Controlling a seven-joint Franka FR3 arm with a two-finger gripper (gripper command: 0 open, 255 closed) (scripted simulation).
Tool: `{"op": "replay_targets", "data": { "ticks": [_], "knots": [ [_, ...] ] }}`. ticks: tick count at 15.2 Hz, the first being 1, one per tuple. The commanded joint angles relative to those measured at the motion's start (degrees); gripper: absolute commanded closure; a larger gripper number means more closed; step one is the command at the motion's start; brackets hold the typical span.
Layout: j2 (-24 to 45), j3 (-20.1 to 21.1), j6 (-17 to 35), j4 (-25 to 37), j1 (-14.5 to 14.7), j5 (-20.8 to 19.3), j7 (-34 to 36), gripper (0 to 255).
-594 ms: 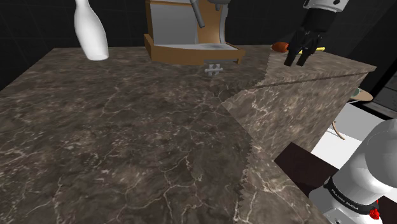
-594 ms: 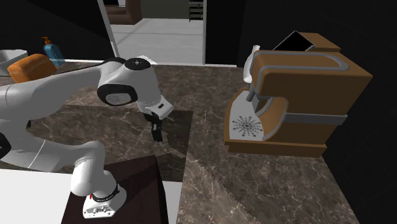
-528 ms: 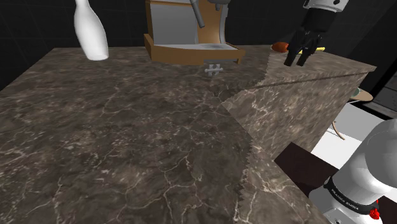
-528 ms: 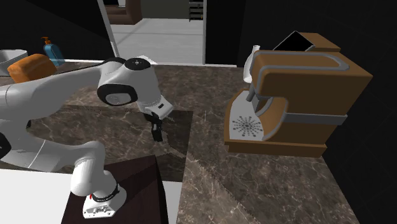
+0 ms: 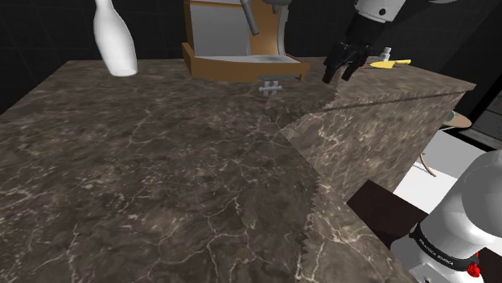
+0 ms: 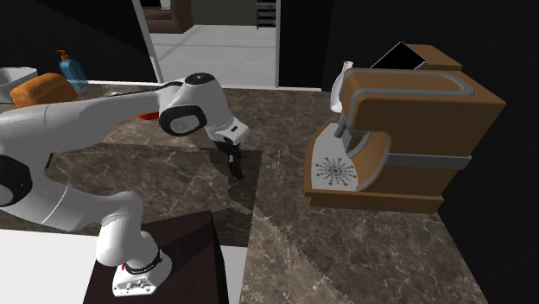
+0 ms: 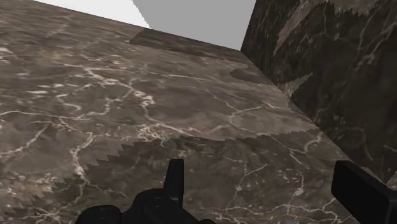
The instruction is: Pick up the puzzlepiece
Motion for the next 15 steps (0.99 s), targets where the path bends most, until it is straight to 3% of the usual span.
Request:
{"op": "replay_targets", "data": {
  "ticks": [1, 9, 13, 15],
  "knots": [
    [2.23, 2.49, 4.85, 0.21, -0.21, -1.17, 2.43, 0],
    [13.77, 12.61, 19.57, 5.88, -3.75, -11.20, 14.36, 0],
    [20.63, 18.16, 24.12, 11.06, -6.72, -20.21, 22.64, 0],
    [20.80, 18.27, 24.87, 10.46, -6.77, -20.61, 23.13, 0]
  ]
}}
